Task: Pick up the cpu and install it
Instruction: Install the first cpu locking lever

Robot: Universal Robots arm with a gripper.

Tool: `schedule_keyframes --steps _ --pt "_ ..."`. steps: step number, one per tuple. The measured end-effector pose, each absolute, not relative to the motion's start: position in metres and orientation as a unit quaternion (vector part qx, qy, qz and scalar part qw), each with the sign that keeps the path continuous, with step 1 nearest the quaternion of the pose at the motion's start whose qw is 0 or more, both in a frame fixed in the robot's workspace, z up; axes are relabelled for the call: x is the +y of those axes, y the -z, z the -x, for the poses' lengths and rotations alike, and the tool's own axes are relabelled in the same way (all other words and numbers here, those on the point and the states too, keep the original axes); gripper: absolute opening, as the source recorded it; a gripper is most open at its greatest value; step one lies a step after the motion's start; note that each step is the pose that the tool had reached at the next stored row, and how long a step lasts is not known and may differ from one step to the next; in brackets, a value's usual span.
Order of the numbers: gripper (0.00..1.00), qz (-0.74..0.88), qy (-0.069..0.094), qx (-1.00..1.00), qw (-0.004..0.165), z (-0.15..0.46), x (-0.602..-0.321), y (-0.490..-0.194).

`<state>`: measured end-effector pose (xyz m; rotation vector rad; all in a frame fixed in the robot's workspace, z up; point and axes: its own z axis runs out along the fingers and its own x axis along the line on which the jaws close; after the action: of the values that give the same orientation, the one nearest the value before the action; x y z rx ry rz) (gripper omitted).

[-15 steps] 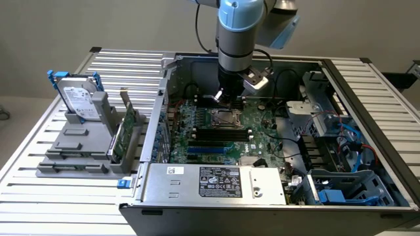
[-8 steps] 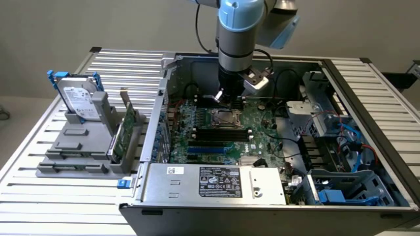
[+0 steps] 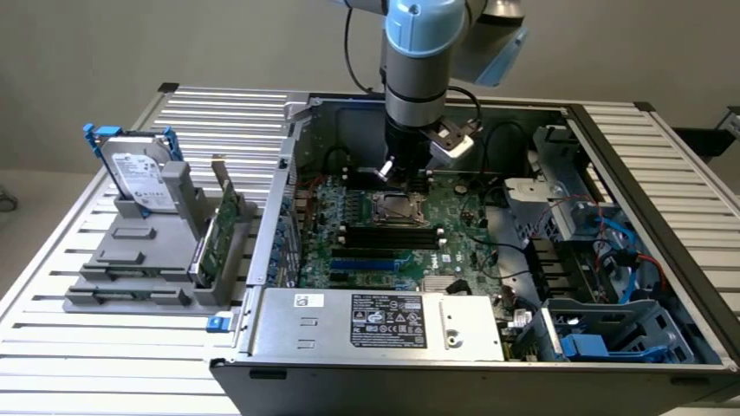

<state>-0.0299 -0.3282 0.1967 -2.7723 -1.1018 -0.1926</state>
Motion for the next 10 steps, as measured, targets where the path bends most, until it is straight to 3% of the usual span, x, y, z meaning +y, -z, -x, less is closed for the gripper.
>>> schedule_keyframes --steps 10 --pt "0.11 0.923 0.069 -0.37 0.078 0.0294 -0.3283 -0.1959"
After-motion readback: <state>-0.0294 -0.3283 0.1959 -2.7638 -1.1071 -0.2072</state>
